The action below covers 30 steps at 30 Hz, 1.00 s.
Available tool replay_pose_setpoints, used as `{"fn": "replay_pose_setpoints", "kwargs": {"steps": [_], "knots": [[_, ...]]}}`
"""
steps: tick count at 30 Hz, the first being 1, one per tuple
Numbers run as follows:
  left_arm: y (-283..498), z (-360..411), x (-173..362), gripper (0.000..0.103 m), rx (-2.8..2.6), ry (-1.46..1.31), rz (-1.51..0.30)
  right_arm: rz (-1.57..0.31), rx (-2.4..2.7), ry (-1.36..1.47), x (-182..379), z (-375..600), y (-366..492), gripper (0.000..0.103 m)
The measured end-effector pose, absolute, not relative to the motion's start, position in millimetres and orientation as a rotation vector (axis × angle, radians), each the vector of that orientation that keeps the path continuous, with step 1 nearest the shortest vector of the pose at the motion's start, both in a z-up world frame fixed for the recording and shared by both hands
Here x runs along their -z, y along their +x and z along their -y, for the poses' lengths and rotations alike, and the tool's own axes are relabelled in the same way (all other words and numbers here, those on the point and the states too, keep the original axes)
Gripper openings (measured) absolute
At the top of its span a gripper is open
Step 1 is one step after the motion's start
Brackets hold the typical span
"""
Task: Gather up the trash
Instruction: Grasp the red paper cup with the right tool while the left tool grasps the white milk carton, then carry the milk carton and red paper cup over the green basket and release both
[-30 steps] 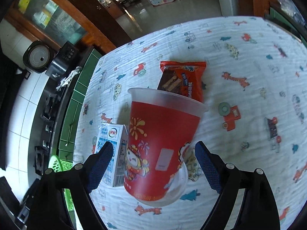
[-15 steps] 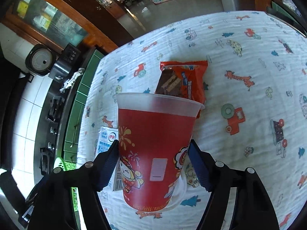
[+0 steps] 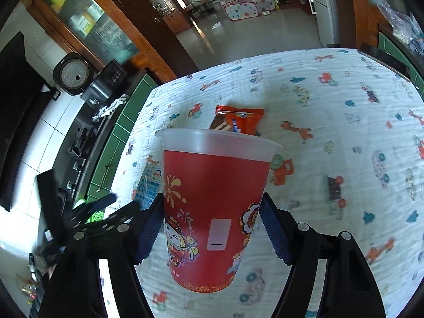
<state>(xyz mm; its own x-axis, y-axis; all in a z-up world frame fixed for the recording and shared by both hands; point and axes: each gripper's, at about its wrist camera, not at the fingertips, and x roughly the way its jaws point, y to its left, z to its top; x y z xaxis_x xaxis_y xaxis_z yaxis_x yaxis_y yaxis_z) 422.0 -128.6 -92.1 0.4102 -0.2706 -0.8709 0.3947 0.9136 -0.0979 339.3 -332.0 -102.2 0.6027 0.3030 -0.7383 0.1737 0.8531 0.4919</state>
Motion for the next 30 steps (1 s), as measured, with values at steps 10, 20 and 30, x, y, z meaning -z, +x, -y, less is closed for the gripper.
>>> {"fn": "replay_pose_setpoints", "kwargs": {"steps": [10,20,30], "knots": [[432,162,110,0.085,0.405,0.187,-1.087,-0.944,-0.066,0.537,109,349,318,0.069],[432,159,114,0.064,0.397,0.158,-1.082,-0.949,-0.082,0.456,109,336,311,0.069],[410,118,81,0.064,0.358,0.129,-1.003,-0.944,-0.141,0.401,99,303,318,0.069]]}}
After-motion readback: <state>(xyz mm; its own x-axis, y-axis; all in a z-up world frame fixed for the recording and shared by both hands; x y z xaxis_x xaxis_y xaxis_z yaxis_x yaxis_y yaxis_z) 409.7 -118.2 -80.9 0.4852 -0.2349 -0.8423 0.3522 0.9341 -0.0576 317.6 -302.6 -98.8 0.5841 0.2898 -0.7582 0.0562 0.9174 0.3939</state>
